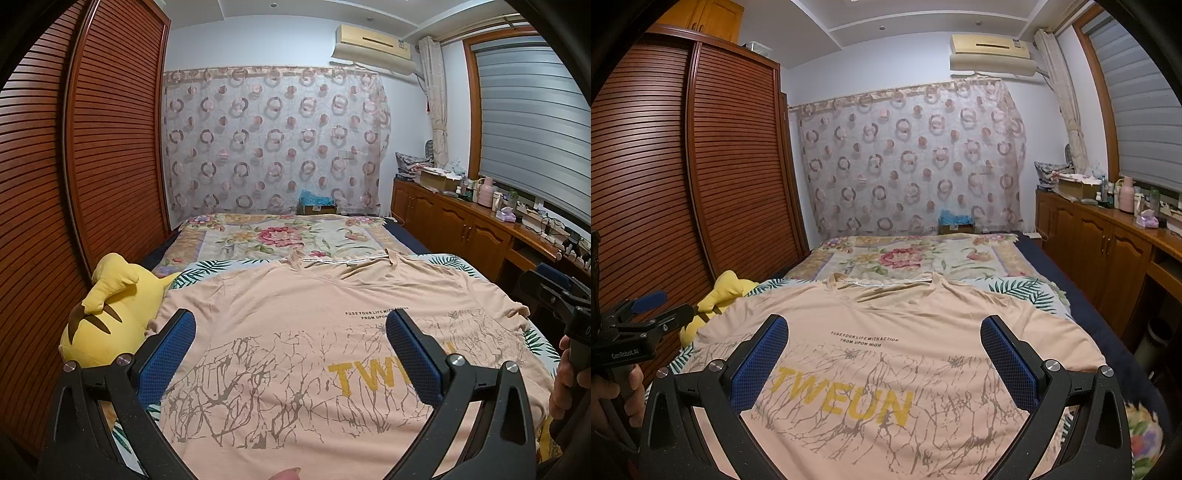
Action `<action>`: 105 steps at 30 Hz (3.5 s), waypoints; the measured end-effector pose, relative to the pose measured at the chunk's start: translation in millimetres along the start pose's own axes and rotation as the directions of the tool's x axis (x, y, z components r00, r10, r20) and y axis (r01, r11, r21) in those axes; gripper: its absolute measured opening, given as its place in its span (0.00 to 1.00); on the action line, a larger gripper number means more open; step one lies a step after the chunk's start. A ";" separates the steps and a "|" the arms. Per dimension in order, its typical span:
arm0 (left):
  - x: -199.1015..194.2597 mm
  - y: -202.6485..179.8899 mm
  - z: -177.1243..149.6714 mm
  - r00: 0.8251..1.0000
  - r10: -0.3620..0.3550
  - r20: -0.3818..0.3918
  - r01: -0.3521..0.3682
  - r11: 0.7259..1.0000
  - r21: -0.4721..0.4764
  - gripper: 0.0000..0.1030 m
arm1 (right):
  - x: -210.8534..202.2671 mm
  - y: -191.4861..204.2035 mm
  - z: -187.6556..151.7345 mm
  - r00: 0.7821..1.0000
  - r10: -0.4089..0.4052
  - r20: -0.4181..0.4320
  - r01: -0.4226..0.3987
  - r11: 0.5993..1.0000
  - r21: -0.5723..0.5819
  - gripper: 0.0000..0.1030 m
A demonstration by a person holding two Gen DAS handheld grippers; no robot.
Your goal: Fold small clothes
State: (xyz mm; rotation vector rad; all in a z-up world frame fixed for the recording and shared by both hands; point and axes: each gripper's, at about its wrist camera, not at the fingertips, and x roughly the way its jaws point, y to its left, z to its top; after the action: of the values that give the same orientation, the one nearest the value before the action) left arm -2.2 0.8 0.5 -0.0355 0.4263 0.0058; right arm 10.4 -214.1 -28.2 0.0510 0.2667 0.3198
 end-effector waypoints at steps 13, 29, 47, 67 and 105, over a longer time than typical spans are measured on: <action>2.3 4.2 1.4 1.000 -0.002 -0.004 0.002 1.000 -0.002 1.00 | 0.2 1.3 -0.3 1.000 -0.003 -0.002 0.003 1.000 -0.003 1.00; 2.0 4.5 1.4 1.000 -0.002 -0.005 0.002 1.000 -0.001 1.00 | 0.3 0.7 -0.4 1.000 -0.004 -0.004 0.004 1.000 0.000 1.00; 1.2 6.0 3.6 1.000 -0.003 -0.006 0.003 1.000 -0.001 1.00 | -2.3 0.6 1.1 1.000 -0.004 0.001 0.004 1.000 -0.001 1.00; 3.7 16.4 1.1 0.999 0.003 -0.037 -0.003 1.000 -0.008 1.00 | 5.3 -1.3 -2.8 1.000 0.000 -0.022 0.001 1.000 0.016 1.00; 81.2 162.2 -43.5 0.946 0.118 -0.302 -0.113 0.993 0.036 0.74 | 83.3 13.3 15.0 0.920 0.170 -0.352 -0.235 0.960 -0.150 1.00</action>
State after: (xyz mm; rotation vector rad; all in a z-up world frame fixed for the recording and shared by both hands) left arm 51.6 161.2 -78.1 0.0070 0.7369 0.1136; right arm 86.5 -175.2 -33.4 -0.1680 0.5720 0.5625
